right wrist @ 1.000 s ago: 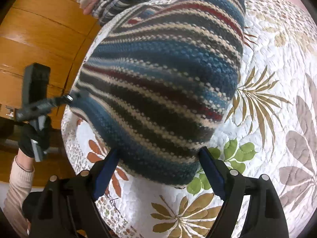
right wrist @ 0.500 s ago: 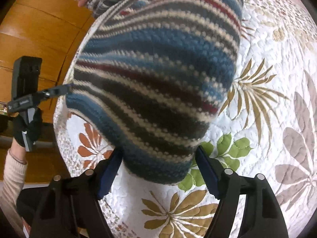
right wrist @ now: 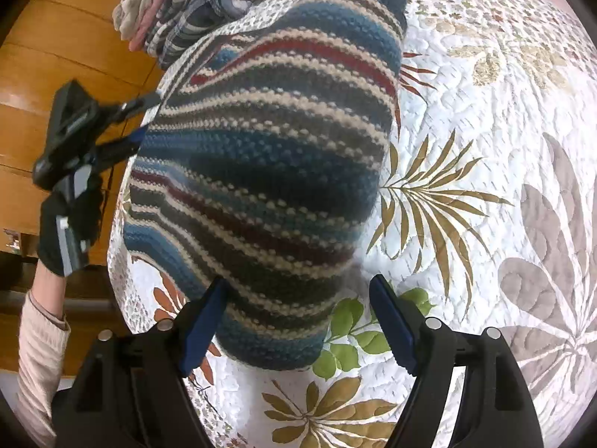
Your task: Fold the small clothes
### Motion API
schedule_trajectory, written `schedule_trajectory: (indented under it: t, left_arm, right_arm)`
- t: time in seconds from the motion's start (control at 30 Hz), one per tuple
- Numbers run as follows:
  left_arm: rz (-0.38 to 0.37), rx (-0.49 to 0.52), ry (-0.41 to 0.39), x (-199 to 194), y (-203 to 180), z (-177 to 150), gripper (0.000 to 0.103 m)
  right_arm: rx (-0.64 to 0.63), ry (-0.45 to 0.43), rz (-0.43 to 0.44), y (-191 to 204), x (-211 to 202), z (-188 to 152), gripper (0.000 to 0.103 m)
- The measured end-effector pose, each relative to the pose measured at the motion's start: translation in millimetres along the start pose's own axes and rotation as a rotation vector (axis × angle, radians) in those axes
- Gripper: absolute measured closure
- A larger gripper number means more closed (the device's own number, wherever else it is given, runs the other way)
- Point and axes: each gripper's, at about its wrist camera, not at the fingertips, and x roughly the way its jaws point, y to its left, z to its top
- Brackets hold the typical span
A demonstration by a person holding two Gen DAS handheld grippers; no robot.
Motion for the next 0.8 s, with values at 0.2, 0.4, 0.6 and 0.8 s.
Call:
schedule_trajectory:
  t: [0.2, 0.4, 0.6, 0.8]
  left_arm:
    - [-0.004, 0.028, -0.040, 1.4, -9.4, 2.0, 0.095]
    - [-0.003, 0.054, -0.115, -27.4, -1.1, -2.1, 0.096]
    - [0.053, 0.054, -0.052, 1.0, 13.0, -10.2, 0.095]
    - [-0.014, 0.046, -0.030, -23.7, 5.8, -7.3, 0.051]
  right_arm:
    - [-0.003, 0.001, 0.002, -2.2, 1.5, 1.1, 0.025]
    - [-0.022, -0.007, -0.003, 2.3, -2.0, 1.7, 0.025]
    - [-0.024, -0.004, -0.004, 6.0, -0.7, 4.3, 0.025]
    - [-0.030, -0.024, 0.016, 10.9, -8.1, 8.0, 0.025]
